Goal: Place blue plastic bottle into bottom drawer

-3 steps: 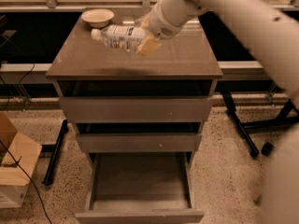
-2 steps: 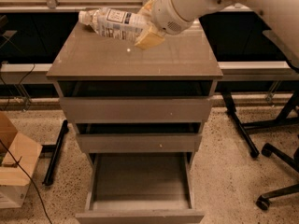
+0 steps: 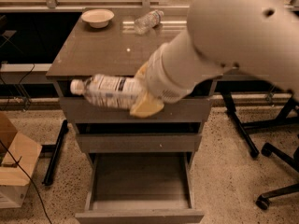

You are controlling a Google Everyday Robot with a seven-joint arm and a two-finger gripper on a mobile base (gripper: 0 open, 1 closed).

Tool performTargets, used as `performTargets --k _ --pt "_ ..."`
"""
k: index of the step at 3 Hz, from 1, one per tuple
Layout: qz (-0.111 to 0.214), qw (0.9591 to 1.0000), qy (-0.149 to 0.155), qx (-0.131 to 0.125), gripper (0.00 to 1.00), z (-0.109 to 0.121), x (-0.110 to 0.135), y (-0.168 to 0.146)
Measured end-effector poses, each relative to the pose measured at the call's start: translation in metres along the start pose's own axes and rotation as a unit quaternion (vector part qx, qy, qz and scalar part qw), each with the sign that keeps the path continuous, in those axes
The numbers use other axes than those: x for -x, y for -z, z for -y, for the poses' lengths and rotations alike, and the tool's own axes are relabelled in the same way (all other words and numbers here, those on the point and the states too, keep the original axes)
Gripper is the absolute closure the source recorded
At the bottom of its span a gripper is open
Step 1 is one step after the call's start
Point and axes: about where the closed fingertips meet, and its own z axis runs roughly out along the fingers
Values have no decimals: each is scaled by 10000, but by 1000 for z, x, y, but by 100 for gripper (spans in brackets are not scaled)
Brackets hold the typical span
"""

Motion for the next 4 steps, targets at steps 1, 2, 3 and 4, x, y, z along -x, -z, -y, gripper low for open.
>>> performTargets --k 1,2,3,4 --pt "-317 9963 -340 724 100 -64 -28 -60" --pt "-398 9885 -898 1150 100 -104 -69 -122" --pt "-360 9882 -954 1145 100 -105 -71 -129" --pt "-542 9849 -1070 1250 100 -107 -83 -143"
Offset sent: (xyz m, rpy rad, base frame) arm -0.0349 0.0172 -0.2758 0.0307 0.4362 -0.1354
